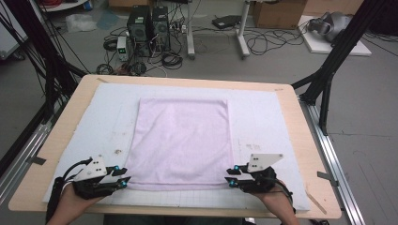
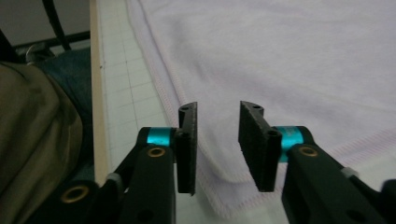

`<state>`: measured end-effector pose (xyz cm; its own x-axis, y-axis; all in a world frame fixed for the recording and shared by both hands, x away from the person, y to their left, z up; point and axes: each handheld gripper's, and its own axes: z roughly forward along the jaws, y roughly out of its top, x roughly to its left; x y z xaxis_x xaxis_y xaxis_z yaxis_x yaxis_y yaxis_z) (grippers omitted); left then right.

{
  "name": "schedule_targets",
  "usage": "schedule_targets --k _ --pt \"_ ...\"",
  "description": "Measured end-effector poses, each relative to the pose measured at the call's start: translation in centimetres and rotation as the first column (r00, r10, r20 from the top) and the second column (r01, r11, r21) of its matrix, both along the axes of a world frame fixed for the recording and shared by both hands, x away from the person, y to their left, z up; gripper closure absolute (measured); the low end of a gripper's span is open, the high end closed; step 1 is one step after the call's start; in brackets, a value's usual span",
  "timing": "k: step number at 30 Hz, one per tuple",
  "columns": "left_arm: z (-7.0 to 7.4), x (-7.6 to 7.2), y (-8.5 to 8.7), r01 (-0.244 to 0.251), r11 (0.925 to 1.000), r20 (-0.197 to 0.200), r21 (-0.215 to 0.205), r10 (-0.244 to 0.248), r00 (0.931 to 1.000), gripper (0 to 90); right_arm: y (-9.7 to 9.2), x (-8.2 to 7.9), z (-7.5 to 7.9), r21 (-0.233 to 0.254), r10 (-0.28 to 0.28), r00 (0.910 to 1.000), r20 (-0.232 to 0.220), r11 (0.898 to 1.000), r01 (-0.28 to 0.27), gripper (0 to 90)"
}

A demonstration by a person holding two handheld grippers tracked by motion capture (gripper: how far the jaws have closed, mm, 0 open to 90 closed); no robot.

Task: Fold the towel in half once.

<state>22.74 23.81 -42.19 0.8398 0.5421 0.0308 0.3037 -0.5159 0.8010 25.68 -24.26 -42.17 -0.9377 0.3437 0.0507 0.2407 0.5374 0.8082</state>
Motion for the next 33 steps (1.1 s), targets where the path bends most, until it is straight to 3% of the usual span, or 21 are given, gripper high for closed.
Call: schedule_targets --k 6,7,8,10,14,19,23,25,26,28,31,33 --pt "-2.1 0.9 -1.0 0.032 0.9975 -0.052 0.064 -0.028 0.9983 70.8 1.1 1.6 -2.1 -0.058 0.028 0.9977 -0.061 0.998 -0.031 67.5" --pt "-2.2 0.8 -1.0 0.03 0.9981 -0.032 0.055 -0.028 0.9991 73.0 1.0 1.6 -2.4 -0.068 0.032 0.9972 -0.068 0.997 -0.037 72.0" --pt "-2.1 0.9 -1.0 0.033 0.9979 -0.038 0.056 -0.031 0.9988 79.5 1.0 1.5 -2.5 -0.06 0.033 0.997 -0.07 0.998 -0.038 77.6" --pt "-2.0 1.0 -1.0 0.033 0.9975 -0.047 0.062 -0.03 0.9985 84.2 0.9 1.5 -2.5 -0.062 0.039 0.9968 -0.07 0.997 -0.043 87.0" --pt "-1.8 0.9 -1.1 0.024 0.9982 -0.044 0.055 -0.022 0.9988 85.9 0.9 1.5 -2.3 -0.058 0.043 0.9958 -0.081 0.997 -0.048 89.9" --pt "-1.0 0.7 -0.7 0.015 0.9994 -0.024 0.031 -0.015 0.9996 86.1 0.5 1.4 -1.7 -0.029 0.035 0.9968 -0.072 0.999 -0.037 89.8" --pt "-1.1 0.8 -0.6 0.013 0.9995 -0.032 0.029 -0.012 0.9994 85.1 0.5 1.1 -1.4 -0.03 0.044 0.9972 -0.06 0.998 -0.046 88.7" --pt "-1.5 0.9 -0.7 0.014 0.9991 -0.041 0.04 -0.012 0.9991 79.1 0.7 1.2 -1.7 -0.03 0.048 0.9962 -0.073 0.998 -0.051 75.8" --pt "-1.7 0.9 -0.8 0.01 0.9988 -0.05 0.048 -0.007 0.9987 73.5 0.7 1.2 -1.9 -0.032 0.059 0.9947 -0.084 0.998 -0.062 73.7" --pt "-1.9 1.0 -0.8 0.004 0.9987 -0.054 0.051 -0.001 0.9985 71.2 0.9 1.0 -2.2 -0.052 0.062 0.9955 -0.072 0.997 -0.065 69.7" --pt "-1.9 1.2 -0.8 0.004 0.9984 -0.056 0.056 -0.001 0.9984 76.4 1.3 1.1 -2.4 -0.084 0.06 0.9967 -0.055 0.994 -0.064 73.0" --pt "-1.9 1.3 -0.7 0.004 0.9984 -0.056 0.057 -0.001 0.9984 83.4 1.3 1.3 -2.4 -0.085 0.049 0.9971 -0.058 0.995 -0.053 82.9"
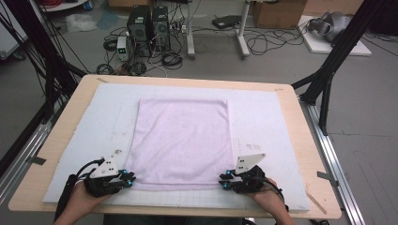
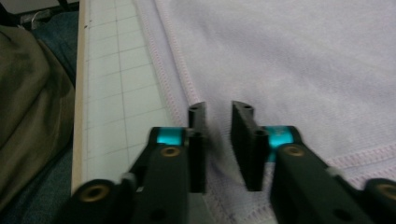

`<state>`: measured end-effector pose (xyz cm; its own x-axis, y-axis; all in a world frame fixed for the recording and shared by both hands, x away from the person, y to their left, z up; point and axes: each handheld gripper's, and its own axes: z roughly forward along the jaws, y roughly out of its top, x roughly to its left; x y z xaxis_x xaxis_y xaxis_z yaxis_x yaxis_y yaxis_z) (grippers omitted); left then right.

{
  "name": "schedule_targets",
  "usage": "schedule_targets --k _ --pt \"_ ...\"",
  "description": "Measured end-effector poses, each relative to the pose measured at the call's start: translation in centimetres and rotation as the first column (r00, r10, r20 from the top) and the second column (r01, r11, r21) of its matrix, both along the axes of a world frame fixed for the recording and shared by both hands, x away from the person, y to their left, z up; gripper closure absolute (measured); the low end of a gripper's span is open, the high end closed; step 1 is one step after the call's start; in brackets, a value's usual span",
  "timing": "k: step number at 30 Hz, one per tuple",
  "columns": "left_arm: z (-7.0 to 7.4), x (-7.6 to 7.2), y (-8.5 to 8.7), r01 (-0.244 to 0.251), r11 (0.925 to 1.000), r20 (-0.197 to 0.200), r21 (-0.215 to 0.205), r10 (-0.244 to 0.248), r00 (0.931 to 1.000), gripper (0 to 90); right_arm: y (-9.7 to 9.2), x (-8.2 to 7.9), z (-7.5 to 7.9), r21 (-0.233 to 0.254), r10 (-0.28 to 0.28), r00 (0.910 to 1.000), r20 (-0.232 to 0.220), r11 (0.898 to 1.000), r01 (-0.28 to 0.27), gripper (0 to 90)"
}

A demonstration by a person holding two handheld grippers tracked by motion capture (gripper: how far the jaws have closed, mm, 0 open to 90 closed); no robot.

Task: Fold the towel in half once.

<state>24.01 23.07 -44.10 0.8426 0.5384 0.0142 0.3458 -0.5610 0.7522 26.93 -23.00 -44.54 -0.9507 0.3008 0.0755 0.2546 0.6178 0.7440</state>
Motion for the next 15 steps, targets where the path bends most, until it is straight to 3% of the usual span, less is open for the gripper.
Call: schedule_targets --k 5,10,15 --pt "0.4 -0.2 0.1 0.0 1.0 0.013 -0.007 0.0 0.9999 85.3 -0.4 0.2 0.4 0.029 -0.01 0.9997 -0.023 1.0 0.011 86.6" --pt "1.5 -0.3 0.3 -0.012 0.9994 0.038 -0.032 0.014 0.9992 85.3 -0.9 0.2 1.5 0.073 -0.017 0.9998 -0.009 0.997 0.017 86.7" --pt "3.1 -0.9 0.1 -0.004 0.998 0.076 -0.064 0.008 0.9971 85.7 -1.7 -0.1 3.1 0.101 -0.027 0.999 0.037 0.995 0.023 86.9"
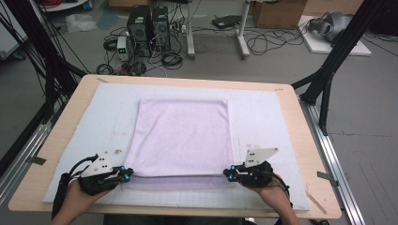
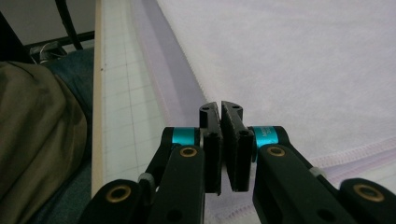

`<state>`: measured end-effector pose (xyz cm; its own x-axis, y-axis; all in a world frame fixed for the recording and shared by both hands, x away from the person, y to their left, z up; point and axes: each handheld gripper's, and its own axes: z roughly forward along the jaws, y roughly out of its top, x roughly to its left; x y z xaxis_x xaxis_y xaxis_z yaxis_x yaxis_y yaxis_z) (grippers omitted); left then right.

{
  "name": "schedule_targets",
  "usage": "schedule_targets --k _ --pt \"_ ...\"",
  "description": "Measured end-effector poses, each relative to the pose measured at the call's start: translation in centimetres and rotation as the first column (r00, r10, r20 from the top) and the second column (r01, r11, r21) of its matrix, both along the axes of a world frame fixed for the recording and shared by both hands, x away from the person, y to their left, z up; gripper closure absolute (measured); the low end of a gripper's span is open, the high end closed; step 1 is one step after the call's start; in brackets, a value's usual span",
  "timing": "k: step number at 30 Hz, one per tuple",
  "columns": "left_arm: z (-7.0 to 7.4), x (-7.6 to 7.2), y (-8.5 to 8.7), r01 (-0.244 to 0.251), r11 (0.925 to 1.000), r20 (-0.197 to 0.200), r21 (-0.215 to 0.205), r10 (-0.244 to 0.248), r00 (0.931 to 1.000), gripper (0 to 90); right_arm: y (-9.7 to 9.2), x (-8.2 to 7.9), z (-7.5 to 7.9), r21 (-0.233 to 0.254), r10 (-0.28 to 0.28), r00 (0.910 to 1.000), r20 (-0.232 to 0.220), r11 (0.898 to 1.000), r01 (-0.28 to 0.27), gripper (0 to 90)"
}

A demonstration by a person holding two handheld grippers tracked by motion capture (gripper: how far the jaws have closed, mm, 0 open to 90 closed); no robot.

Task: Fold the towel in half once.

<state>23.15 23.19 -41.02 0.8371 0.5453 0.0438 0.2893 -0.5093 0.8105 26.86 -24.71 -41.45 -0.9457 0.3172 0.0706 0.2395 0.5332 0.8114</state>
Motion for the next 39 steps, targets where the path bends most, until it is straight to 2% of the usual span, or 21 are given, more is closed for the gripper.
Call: schedule_targets --k 3,5,8,10,13,15,17,20,21,23,24,27,29,32,34,36,38,39 --pt "0.1 -0.5 -0.3 0.011 0.9999 0.0 0.006 -0.011 0.9999 85.8 -0.6 -0.5 0.6 0.008 -0.003 1.0 0.006 1.0 0.003 87.0" --pt "-0.5 -0.9 -0.5 0.026 0.9995 -0.012 0.015 -0.026 0.9996 85.8 -0.8 -0.9 0.3 -0.001 0.0 1.0 0.0 1.0 0.0 87.0" --pt "-1.7 -1.4 -1.0 0.047 0.9967 -0.037 0.066 -0.045 0.9983 81.9 -0.8 -1.3 -0.9 -0.048 0.011 0.9996 -0.025 0.999 -0.012 86.2" --pt "-1.9 -1.3 -0.8 0.039 0.9976 -0.049 0.057 -0.036 0.9981 72.6 -0.8 -1.2 -1.6 -0.031 0.021 0.9977 -0.065 0.999 -0.023 76.9" --pt "-1.6 -0.9 -0.4 0.023 0.9991 -0.05 0.035 -0.022 0.9985 69.1 -0.9 -0.9 -1.4 0.034 0.027 0.9967 -0.077 0.999 -0.025 72.7" --pt "-1.6 -0.6 -0.5 0.015 0.9994 -0.054 0.031 -0.013 0.9985 69.5 -0.7 -0.5 -1.3 0.03 0.023 0.9971 -0.072 0.999 -0.021 72.2" --pt "-1.9 -0.4 -0.6 0.02 0.9988 -0.057 0.044 -0.018 0.9982 69.6 -0.5 -0.1 -1.6 0.015 0.011 0.9972 -0.074 1.0 -0.01 71.7" --pt "-3.0 -0.5 -0.8 0.039 0.9957 -0.083 0.084 -0.032 0.996 69.2 -0.3 0.0 -2.3 -0.02 0.022 0.9954 -0.093 1.0 -0.024 72.5" --pt "-3.2 -0.6 -0.7 0.036 0.9967 -0.066 0.073 -0.031 0.9974 71.4 -0.4 -0.1 -2.7 -0.035 0.027 0.9947 -0.099 0.999 -0.031 76.1" --pt "-3.1 -0.7 -0.5 0.041 0.996 -0.061 0.08 -0.036 0.9974 83.0 -0.5 -0.5 -3.0 -0.074 0.025 0.995 -0.097 0.997 -0.032 83.7" --pt "-3.1 -0.7 -0.5 0.044 0.9956 -0.063 0.083 -0.038 0.9973 85.0 -0.7 -0.8 -3.2 -0.07 0.029 0.9949 -0.097 0.997 -0.035 86.7" --pt "-3.0 -0.8 -0.4 0.038 0.9956 -0.051 0.086 -0.034 0.9981 86.6 -0.9 -1.0 -3.2 -0.058 0.029 0.9941 -0.104 0.998 -0.035 87.5" --pt "-2.8 -0.9 -0.1 0.03 0.9964 -0.043 0.079 -0.027 0.9987 86.8 -0.8 -1.1 -3.1 -0.063 0.039 0.995 -0.092 0.997 -0.045 87.7" --pt "-2.3 -1.4 0.4 0.026 0.9974 -0.029 0.067 -0.024 0.9993 86.8 -0.6 -1.4 -2.7 -0.043 0.051 0.9957 -0.077 0.998 -0.054 87.7" --pt "-2.3 -1.6 0.4 0.029 0.9975 -0.029 0.064 -0.027 0.9992 86.8 -0.7 -1.6 -2.3 -0.036 0.055 0.9962 -0.067 0.998 -0.058 87.8" --pt "-2.5 -1.7 0.3 0.038 0.997 -0.04 0.067 -0.036 0.9986 86.5 -0.6 -1.7 -2.4 -0.044 0.061 0.9951 -0.077 0.997 -0.065 87.7" --pt "-2.5 -1.6 0.3 0.038 0.997 -0.048 0.068 -0.035 0.9983 83.7 -0.6 -1.6 -2.6 -0.054 0.062 0.9942 -0.088 0.996 -0.067 83.3" --pt "-2.3 -1.5 0.3 0.029 0.9979 -0.048 0.058 -0.026 0.9985 78.6 -0.7 -1.5 -2.5 -0.035 0.065 0.9924 -0.105 0.997 -0.069 78.3"
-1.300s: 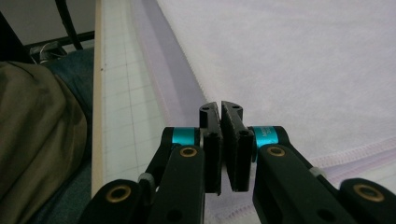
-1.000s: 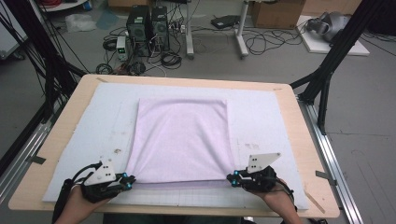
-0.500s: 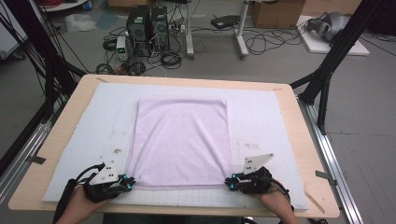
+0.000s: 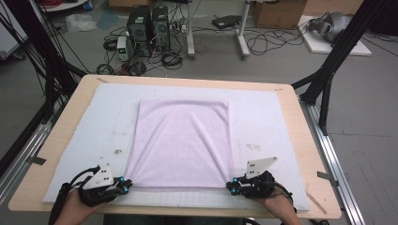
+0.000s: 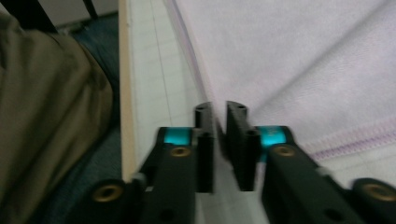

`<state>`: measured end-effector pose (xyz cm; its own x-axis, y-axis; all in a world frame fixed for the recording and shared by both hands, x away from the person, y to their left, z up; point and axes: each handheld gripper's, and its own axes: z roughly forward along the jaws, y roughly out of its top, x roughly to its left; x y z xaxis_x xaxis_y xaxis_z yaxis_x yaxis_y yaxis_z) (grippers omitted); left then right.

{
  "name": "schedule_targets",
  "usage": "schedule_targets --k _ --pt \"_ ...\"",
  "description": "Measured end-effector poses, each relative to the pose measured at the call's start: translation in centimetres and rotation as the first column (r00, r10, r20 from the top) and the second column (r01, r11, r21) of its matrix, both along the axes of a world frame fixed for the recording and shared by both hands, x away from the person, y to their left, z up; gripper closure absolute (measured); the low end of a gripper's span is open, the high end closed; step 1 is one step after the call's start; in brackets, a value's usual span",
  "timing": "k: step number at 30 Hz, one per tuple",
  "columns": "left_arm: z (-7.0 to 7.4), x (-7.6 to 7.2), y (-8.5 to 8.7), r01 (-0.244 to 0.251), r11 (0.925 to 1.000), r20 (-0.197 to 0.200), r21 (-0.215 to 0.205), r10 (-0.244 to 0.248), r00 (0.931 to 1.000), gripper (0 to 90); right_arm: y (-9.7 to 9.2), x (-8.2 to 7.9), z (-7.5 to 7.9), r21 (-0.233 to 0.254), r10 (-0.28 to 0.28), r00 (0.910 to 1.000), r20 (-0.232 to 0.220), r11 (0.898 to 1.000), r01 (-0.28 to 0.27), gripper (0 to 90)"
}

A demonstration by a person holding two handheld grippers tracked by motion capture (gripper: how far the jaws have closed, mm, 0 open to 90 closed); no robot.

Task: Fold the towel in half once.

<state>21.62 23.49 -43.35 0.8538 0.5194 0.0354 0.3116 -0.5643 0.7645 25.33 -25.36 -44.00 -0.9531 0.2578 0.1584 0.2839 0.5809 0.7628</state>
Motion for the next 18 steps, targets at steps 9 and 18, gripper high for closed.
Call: schedule_targets --k 9,18 --pt "1.1 0.8 -0.9 0.01 0.9991 0.022 -0.041 -0.009 0.9997 65.6 1.7 0.7 2.1 0.084 -0.016 0.9988 0.047 0.996 0.012 65.1" --pt "-0.8 1.5 -1.9 0.055 0.9985 -0.024 -0.004 -0.055 0.9982 73.5 3.9 1.1 0.0 -0.019 0.025 0.9996 0.012 1.0 -0.025 66.4"
